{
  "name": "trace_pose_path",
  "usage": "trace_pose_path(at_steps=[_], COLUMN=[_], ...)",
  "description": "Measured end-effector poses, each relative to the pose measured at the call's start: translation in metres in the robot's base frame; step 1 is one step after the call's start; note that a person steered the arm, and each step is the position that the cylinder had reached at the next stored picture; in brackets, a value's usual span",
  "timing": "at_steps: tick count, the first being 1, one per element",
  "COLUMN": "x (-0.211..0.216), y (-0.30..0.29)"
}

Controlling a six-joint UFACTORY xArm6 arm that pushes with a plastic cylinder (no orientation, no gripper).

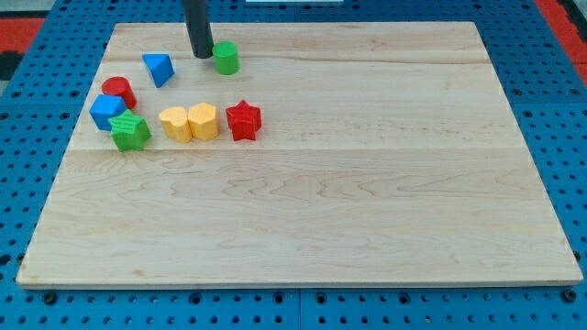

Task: Push the blue triangle into the red circle

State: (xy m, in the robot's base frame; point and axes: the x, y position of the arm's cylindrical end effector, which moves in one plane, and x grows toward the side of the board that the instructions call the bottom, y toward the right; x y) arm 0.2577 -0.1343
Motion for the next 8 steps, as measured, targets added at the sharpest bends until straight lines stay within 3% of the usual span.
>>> trace_pose_path(at_steps=[3, 8], x=[0.019, 0.008], y=[-0.042, -0.115])
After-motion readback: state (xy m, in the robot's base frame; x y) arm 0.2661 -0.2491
